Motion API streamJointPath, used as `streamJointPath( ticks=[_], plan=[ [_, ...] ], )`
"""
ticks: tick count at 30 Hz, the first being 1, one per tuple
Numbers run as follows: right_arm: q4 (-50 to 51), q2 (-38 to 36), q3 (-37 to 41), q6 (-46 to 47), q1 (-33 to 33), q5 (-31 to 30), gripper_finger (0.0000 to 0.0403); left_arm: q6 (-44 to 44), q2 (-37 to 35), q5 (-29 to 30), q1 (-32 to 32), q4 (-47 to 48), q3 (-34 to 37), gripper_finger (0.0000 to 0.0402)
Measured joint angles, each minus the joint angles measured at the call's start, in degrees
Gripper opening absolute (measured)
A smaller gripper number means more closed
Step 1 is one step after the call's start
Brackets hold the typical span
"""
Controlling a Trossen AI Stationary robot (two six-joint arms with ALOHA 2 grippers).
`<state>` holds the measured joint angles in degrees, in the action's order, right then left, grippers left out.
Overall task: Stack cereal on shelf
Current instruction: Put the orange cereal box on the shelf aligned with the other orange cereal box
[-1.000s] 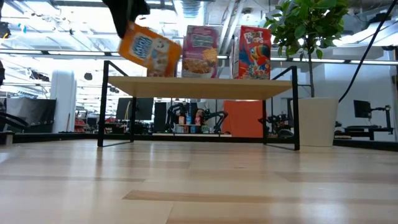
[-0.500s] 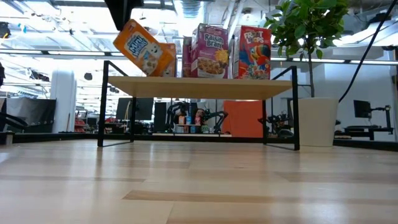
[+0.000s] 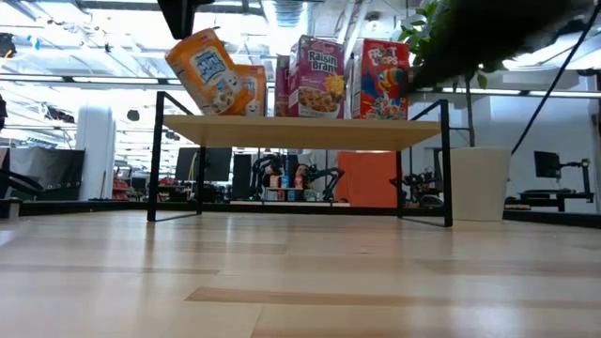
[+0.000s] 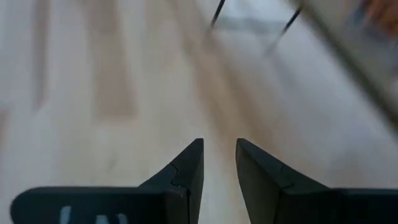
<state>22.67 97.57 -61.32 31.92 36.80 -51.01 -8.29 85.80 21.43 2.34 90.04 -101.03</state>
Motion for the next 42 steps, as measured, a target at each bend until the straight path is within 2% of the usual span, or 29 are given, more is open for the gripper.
streamJointPath(
  ticks=[6, 10, 21, 31, 42],
  plan=[
    [-18.37, -1.63, -0.09, -25.59, -9.04, -1.70, 0.0111, 0.04, 0.00, -0.08, -1.01, -0.02, 0.00, 0.0139],
    [-24.68, -1.65, -0.09, -34.65, -13.26, -3.39, 0.0085, -0.11, 0.00, -0.08, -1.63, -0.02, 0.00, 0.0139],
    [-29.18, -1.65, -0.06, -40.19, -19.93, -3.13, 0.0008, -0.48, 0.00, -0.07, -1.96, -0.02, 0.00, 0.0139],
    [-29.61, -1.65, -0.06, -40.98, -23.03, -0.78, 0.0044, -0.48, 0.00, -0.06, -1.96, -0.02, 0.00, 0.0139],
    [-32.92, -1.65, -0.06, -41.63, -26.73, 7.76, 0.0017, -0.50, 0.00, -0.04, -1.96, -0.02, 0.00, 0.0139]
  ],
)
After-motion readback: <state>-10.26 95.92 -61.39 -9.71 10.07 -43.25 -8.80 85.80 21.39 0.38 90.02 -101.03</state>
